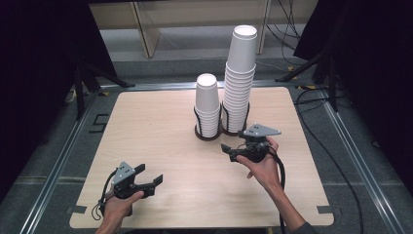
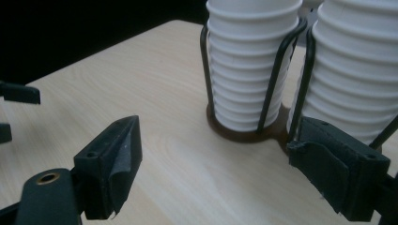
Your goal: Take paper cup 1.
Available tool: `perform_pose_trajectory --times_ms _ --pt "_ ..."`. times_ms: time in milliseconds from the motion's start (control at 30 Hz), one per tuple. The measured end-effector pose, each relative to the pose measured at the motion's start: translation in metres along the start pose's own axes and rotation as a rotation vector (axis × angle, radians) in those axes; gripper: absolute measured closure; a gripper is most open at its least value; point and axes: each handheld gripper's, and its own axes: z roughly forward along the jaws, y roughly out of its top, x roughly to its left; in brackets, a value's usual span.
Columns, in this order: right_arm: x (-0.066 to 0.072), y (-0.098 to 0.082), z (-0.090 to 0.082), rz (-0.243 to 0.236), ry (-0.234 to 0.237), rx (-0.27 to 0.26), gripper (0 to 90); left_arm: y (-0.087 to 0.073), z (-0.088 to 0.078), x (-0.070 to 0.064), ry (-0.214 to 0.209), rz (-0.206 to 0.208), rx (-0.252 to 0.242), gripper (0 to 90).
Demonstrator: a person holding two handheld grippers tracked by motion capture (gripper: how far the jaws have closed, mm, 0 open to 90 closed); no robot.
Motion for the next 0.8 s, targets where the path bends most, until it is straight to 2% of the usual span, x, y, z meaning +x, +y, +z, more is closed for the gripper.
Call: perform_pose_trajectory --times_ms 67,133,267,300,333,367,467,533,567,600,633,700,767,800 --pt "-0.001 0.007 0.001 -0.006 -0.005 -0.013 16.5 0.000 0.000 0.000 0.000 0.000 0.003 14.3" --pt "0.000 0.014 0.003 0.004 0.008 -0.034 16.5 0.000 0.000 0.000 0.000 0.001 0.000 14.3" --pt "0.000 0.030 0.006 -0.014 0.002 -0.063 16.6 0.000 0.000 0.000 0.006 0.001 0.007 14.3" --pt "0.002 0.033 0.007 -0.005 0.006 -0.065 16.7 0.000 0.000 0.000 0.006 0.001 0.007 14.3" --pt "0.001 0.037 0.008 -0.021 -0.003 -0.070 16.7 0.000 0.000 0.000 0.004 0.001 0.005 14.3" --pt "0.003 0.040 0.009 -0.002 0.000 -0.066 16.7 0.000 0.000 -0.001 0.007 0.003 0.010 14.3" --pt "0.003 0.051 0.014 -0.009 0.008 -0.092 16.7 0.000 0.000 0.000 -0.003 0.006 0.001 14.3" --pt "0.003 0.056 0.016 -0.027 -0.004 -0.100 17.0 0.000 0.001 0.000 -0.003 0.007 0.001 14.3" --pt "0.003 0.059 0.018 -0.024 -0.002 -0.095 17.0 0.000 0.001 -0.001 -0.003 -0.004 -0.009 14.3" --pt "0.004 0.062 0.020 -0.014 -0.001 -0.096 17.0 0.000 0.001 -0.002 0.004 -0.002 0.002 14.3" --pt "0.004 0.065 0.022 -0.030 -0.016 -0.098 17.0 0.000 0.001 -0.001 -0.001 -0.001 -0.004 14.3" --pt "0.004 0.071 0.027 -0.027 -0.012 -0.110 17.0 0.000 0.001 -0.002 0.002 0.000 0.000 14.3" --pt "0.006 0.077 0.031 -0.023 -0.038 -0.109 17.0 0.000 0.001 -0.002 0.003 0.001 0.001 14.3" --pt "0.005 0.080 0.035 -0.034 -0.040 -0.132 17.1 0.000 0.001 -0.001 0.003 0.005 0.004 14.3"
